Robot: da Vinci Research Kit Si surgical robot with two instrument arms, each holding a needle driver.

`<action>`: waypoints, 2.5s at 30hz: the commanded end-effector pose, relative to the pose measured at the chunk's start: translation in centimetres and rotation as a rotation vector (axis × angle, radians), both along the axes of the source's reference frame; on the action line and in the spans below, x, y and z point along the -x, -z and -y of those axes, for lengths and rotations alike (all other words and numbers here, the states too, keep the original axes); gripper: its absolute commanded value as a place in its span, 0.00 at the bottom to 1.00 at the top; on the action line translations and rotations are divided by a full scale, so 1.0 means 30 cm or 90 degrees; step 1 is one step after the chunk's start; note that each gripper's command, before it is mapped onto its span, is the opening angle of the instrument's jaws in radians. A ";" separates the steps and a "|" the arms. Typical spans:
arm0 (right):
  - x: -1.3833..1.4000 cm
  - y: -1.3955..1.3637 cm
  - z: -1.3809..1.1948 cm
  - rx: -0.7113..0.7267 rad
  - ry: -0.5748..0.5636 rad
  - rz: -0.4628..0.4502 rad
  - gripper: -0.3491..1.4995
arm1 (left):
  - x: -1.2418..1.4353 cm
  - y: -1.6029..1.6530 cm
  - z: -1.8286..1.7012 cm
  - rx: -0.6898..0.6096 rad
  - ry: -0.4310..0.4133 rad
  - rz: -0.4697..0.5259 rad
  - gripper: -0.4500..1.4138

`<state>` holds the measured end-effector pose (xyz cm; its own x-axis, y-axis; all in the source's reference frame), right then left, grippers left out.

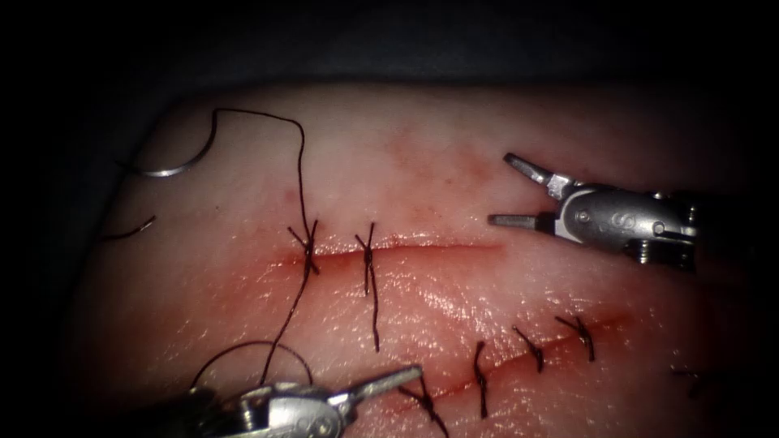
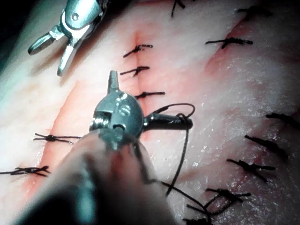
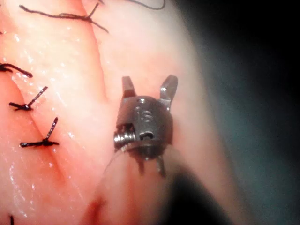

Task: Wound Closure
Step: Cut end of suture tail with blades of right needle holder

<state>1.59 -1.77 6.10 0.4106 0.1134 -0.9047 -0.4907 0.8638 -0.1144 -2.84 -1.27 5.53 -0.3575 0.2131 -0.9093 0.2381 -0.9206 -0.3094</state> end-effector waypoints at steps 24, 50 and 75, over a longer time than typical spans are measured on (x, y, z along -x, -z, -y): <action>-0.0100 -0.0066 0.0006 -0.001 0.006 0.015 0.95 | 0.0004 -0.035 -0.013 0.129 0.171 -0.130 0.22; -0.0103 -0.0074 0.0025 0.001 0.009 0.018 0.94 | 0.0035 -0.038 -0.004 0.118 0.147 -0.108 0.32; -0.0298 -0.0047 0.0193 -0.048 0.107 -0.051 0.92 | -0.0040 -0.028 -0.020 0.192 0.173 -0.110 0.00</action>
